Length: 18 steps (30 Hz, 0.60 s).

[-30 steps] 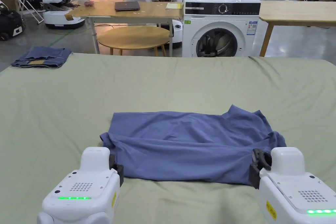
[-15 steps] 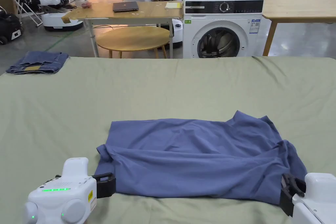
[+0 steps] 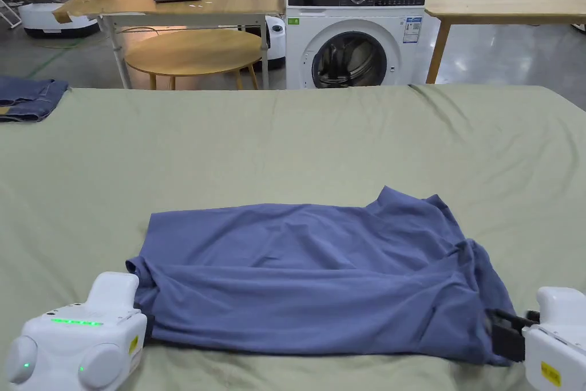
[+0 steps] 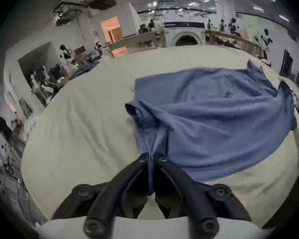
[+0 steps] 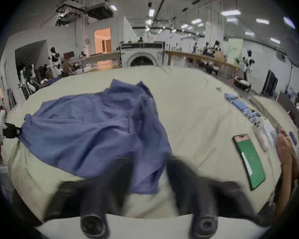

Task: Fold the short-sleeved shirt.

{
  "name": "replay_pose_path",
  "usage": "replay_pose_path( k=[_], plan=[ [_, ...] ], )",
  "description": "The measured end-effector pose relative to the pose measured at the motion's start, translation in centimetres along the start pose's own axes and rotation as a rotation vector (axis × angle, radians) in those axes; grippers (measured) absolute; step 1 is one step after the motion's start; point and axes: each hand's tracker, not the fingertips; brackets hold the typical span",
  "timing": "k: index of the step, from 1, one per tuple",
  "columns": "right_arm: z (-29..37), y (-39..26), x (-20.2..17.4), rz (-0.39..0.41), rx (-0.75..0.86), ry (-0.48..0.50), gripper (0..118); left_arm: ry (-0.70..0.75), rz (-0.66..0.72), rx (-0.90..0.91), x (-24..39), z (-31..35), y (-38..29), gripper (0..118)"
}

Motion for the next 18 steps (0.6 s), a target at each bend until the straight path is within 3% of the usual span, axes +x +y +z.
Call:
replay_pose_path(
  k=[1, 4, 5, 7, 8, 9, 10, 11, 14, 18],
  plan=[
    [-0.5, 0.2, 0.3, -0.002, -0.033, -0.031, 118, -0.017, 0.038, 0.014, -0.2, 0.4, 0.0, 0],
    [-2.7, -0.3, 0.9, -0.027, -0.059, -0.016, 117, 0.003, 0.018, 0.016, -0.6, 0.4, 0.0, 0],
    [-4.0, -0.9, 1.5, -0.04, -0.109, 0.005, 112, -0.003, 0.021, 0.014, -0.5, 0.4, -0.2, 0],
    [-5.2, -1.4, 1.6, -0.043, -0.172, 0.039, 78, -0.003, 0.019, 0.008, 0.3, 1.3, -0.2, 0],
    [-5.2, -1.5, 1.3, -0.02, -0.158, -0.001, 56, -0.005, 0.021, 0.004, 0.4, 1.5, -0.4, 0],
    [-4.5, -1.2, 1.2, 0.011, -0.128, -0.026, 16, -0.009, 0.027, 0.009, 0.5, 1.9, -0.6, 0],
    [-3.5, -1.0, 1.2, 0.014, -0.081, 0.021, 1, -0.01, 0.031, 0.016, 0.5, 2.4, -0.7, 0],
    [-2.8, -0.8, 1.2, 0.001, -0.058, 0.061, 1, -0.007, 0.036, 0.026, 0.6, 2.9, -0.6, 0],
    [1.3, 0.6, 0.1, 0.058, 0.014, 0.046, 1, -0.014, 0.045, 0.064, 0.5, 5.1, -0.2, 0],
    [6.0, 1.3, 0.4, 0.036, 0.106, 0.066, 1, -0.037, 0.047, 0.107, 0.2, 9.5, 0.0, 0]
  ],
)
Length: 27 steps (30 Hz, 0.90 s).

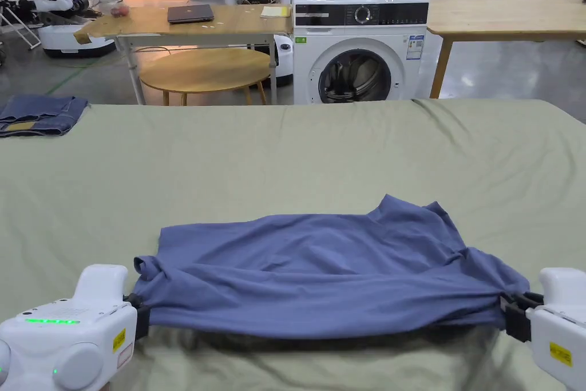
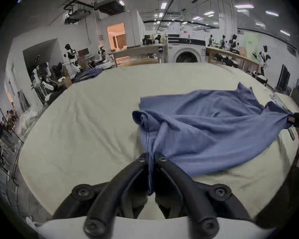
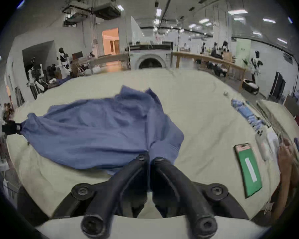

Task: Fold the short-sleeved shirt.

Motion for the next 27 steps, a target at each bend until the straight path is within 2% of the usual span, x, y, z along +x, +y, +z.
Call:
replay_pose_path(
  k=[1, 7, 12, 14, 15, 16, 17, 18, 19, 20, 21, 27],
  plan=[
    [1.2, 0.3, 0.0, -0.007, 0.008, 0.008, 1, -0.007, -0.001, 0.003, -2.5, -1.3, -0.2, 0],
    [7.8, -1.3, 0.0, -0.006, -0.024, -0.005, 1, -0.027, 0.03, 0.008, -4.3, 4.0, -3.3, 0],
    [5.5, -7.5, 0.3, -0.005, -0.183, -0.043, 1, -0.07, 0.106, -0.136, -4.5, 1.6, -9.1, 0],
    [5.2, -8.9, -0.2, 0.006, -0.205, -0.051, 3, -0.098, 0.177, -0.124, -4.8, 1.2, -10.6, 0],
    [5.7, -9.0, -0.6, -0.001, -0.209, -0.051, 11, -0.072, 0.165, -0.113, -4.8, 1.6, -10.8, 0],
    [5.9, -9.0, -0.5, -0.01, -0.215, -0.044, 35, -0.066, 0.164, -0.095, -4.9, 2.0, -10.7, 7],
    [6.4, -8.6, -0.6, -0.017, -0.211, -0.039, 84, -0.06, 0.165, -0.074, -5.0, 2.5, -10.6, 29],
    [6.9, -8.1, -0.8, -0.031, -0.19, -0.022, 111, -0.028, 0.142, -0.036, -4.9, 3.2, -10.0, 51],
    [7.5, -7.2, -1.2, -0.025, -0.159, -0.012, 118, 0.014, 0.093, -0.002, -4.8, 3.9, -9.2, 76],
    [8.2, -6.2, -1.8, -0.011, -0.099, -0.001, 118, 0.041, 0.062, 0.036, -4.7, 4.5, -8.3, 99],
    [8.8, -5.1, -2.6, 0.004, -0.036, -0.015, 118, 0.047, 0.055, 0.071, -4.5, 5.0, -7.4, 103],
    [9.9, 1.9, -10.1, 0.064, 0.252, 0.058, 118, -0.02, -0.01, 0.254, 0.7, 5.8, -1.1, 103]
  ],
)
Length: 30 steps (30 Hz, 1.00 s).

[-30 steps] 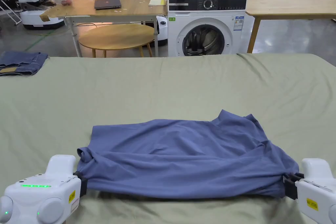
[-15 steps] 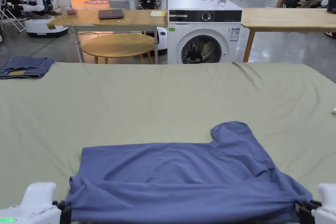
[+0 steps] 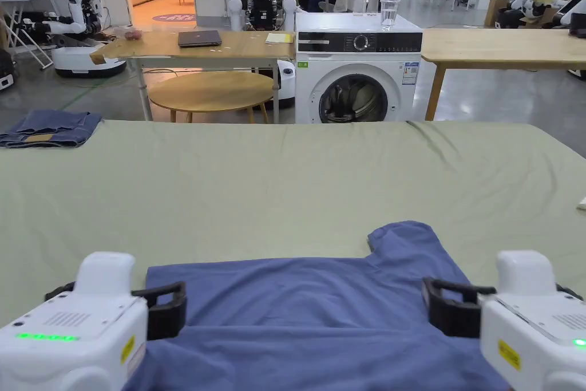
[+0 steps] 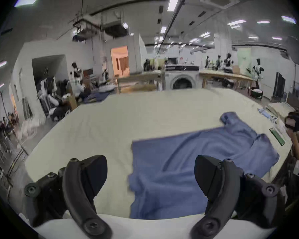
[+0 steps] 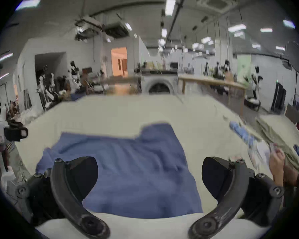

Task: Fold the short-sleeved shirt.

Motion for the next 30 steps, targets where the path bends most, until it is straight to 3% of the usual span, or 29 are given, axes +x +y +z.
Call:
replay_pose_path(
  k=[2, 3, 4, 5, 6, 7, 9, 13, 17, 18, 19, 20, 21, 22, 30],
  plan=[
    [-0.6, 0.8, -2.4, 0.033, 0.054, 0.007, 118, -0.003, -0.011, 0.02, 1.4, -1.5, 0.4, 103],
    [-1.0, 0.9, -3.2, 0.049, 0.055, 0.019, 115, -0.007, -0.017, 0.021, 1.9, -1.9, 0.5, 98],
    [-1.4, 0.8, -3.9, 0.054, 0.065, 0.016, 100, -0.023, -0.018, 0.014, 2.2, -2.3, 0.5, 77],
    [-1.5, 0.6, -4.4, 0.064, 0.074, 0.003, 50, -0.036, -0.014, 0.002, 2.4, -2.6, 0.5, 24],
    [-1.9, 0.3, -4.9, 0.084, 0.074, -0.034, 3, -0.039, -0.008, -0.023, 2.6, -3.1, 0.0, 0],
    [-2.1, -0.1, -5.0, 0.079, 0.07, -0.059, 0, -0.04, 0.002, -0.022, 2.4, -3.4, -0.6, 0],
    [-2.8, -0.4, -4.3, 0.03, 0.024, 0.054, 0, -0.077, 0.023, -0.062, 1.7, -4.2, -1.6, 0],
    [-4.1, -1.2, -3.6, 0.065, -0.002, 0.019, 0, -0.029, 0.039, -0.122, -0.4, -6.0, -3.3, 0],
    [-6.1, -1.6, -2.4, 0.029, -0.043, 0.026, 0, 0.016, 0.072, -0.167, -2.8, -8.8, -3.5, 0],
    [-6.7, -1.7, -2.1, 0.027, -0.052, 0.018, 0, 0.016, 0.08, -0.168, -3.3, -9.7, -3.3, 7],
    [-7.3, -1.8, -1.7, 0.026, -0.063, 0.011, 0, 0.018, 0.085, -0.167, -3.8, -10.8, -3.2, 35],
    [-8.1, -2.0, -1.5, 0.022, -0.075, 0.012, 0, 0.042, 0.081, -0.179, -4.3, -12.2, -3.0, 87],
    [-8.8, -2.1, -1.1, 0.016, -0.087, 0.01, 0, 0.063, 0.062, -0.222, -4.8, -14.0, -2.7, 113],
    [-9.3, -2.2, -0.7, 0.014, -0.095, 0.008, 0, 0.071, 0.05, -0.257, -5.2, -15.7, -2.4, 118],
    [-14.4, -2.5, 3.2, 0.039, -0.18, -0.045, 0, 0.139, 0.021, -0.415, -7.1, -29.0, -2.2, 117]
  ],
)
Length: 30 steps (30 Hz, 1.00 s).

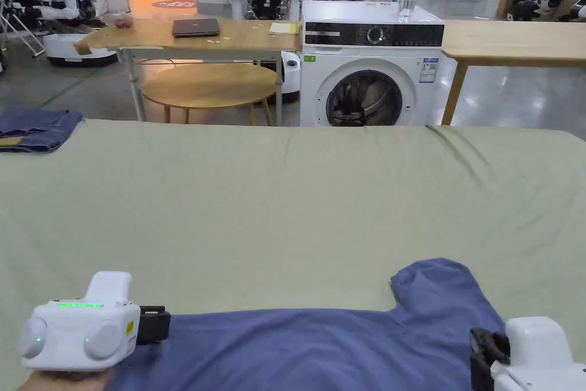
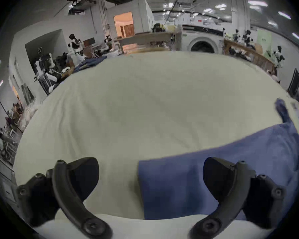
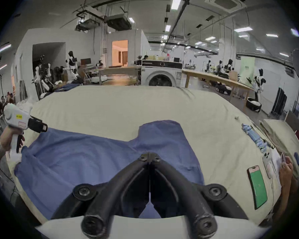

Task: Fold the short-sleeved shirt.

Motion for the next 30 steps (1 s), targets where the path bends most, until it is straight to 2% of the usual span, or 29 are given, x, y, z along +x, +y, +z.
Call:
replay_pose_path(
  k=[1, 4, 5, 6, 7, 8, 9, 10, 12, 14, 15, 16, 17, 18, 19, 20, 24, 25, 27, 30],
  plan=[
    [-0.6, 0.3, 0.8, 0.001, -0.014, -0.004, 0, 0.003, -0.02, -0.028, 0.3, -0.8, 0.0, 115],
    [-3.3, 1.3, 3.3, -0.031, -0.06, -0.035, 0, -0.055, -0.074, -0.027, 1.6, 1.1, 0.0, 88],
    [-4.8, 1.8, 4.5, -0.05, -0.091, -0.043, 3, -0.067, -0.09, 0.0, 2.1, 2.5, 0.0, 60],
    [-6.3, 2.2, 5.4, -0.064, -0.126, -0.053, 16, -0.076, -0.105, 0.009, 2.6, 3.4, 0.0, 24],
    [-8.1, 2.6, 6.3, -0.073, -0.164, -0.057, 42, -0.078, -0.126, 0.026, 3.2, 4.3, -0.1, 0],
    [-10.2, 2.9, 7.1, -0.083, -0.215, -0.058, 88, -0.079, -0.126, 0.064, 3.1, 5.3, 0.0, 0],
    [-12.2, 2.8, 7.8, -0.08, -0.267, -0.064, 112, -0.098, -0.114, 0.067, 3.2, 6.2, 0.0, 0],
    [-14.1, 2.5, 8.5, -0.078, -0.302, -0.066, 117, -0.111, -0.109, 0.077, 3.4, 7.1, 0.1, 0],
    [-16.6, 2.5, 8.8, -0.033, -0.346, -0.097, 117, -0.097, -0.138, 0.106, 3.5, 7.8, 0.5, 0],
    [-18.3, 2.3, 8.8, -0.023, -0.391, -0.134, 116, -0.091, -0.144, 0.105, 3.7, 8.5, 0.7, 0],
    [-19.0, 2.0, 8.9, -0.033, -0.432, -0.144, 111, -0.1, -0.14, 0.103, 3.6, 8.7, 0.7, 0],
    [-19.5, 1.7, 8.9, -0.048, -0.487, -0.138, 96, -0.108, -0.13, 0.099, 3.2, 8.0, 0.9, 0],
    [-19.4, 1.3, 8.8, -0.094, -0.491, -0.099, 86, -0.104, -0.129, 0.1, 3.3, 8.2, 0.8, 0],
    [-18.6, 1.2, 8.4, -0.118, -0.436, -0.109, 71, -0.098, -0.131, 0.1, 3.4, 8.3, 0.7, 0],
    [-17.6, 1.4, 7.8, -0.093, -0.389, -0.15, 40, -0.098, -0.131, 0.097, 3.5, 8.4, 0.7, 0],
    [-17.0, 1.4, 7.1, -0.085, -0.386, -0.126, 0, -0.104, -0.129, 0.093, 3.2, 8.0, 0.6, 0],
    [-14.5, 0.7, 5.6, -0.092, -0.393, -0.039, 0, -0.137, -0.102, 0.099, 3.1, 8.6, 0.4, 0],
    [-13.7, 0.7, 5.7, -0.086, -0.382, -0.047, 0, -0.137, -0.096, 0.106, 2.9, 9.0, 0.3, 0],
    [-11.4, 1.7, 6.3, -0.063, -0.279, -0.056, 0, -0.117, -0.102, 0.139, 2.5, 10.8, 0.2, 0],
    [-4.9, 4.1, 6.5, -0.051, -0.163, -0.009, 0, -0.141, -0.077, 0.211, 1.1, 14.6, -0.1, 0]
  ],
)
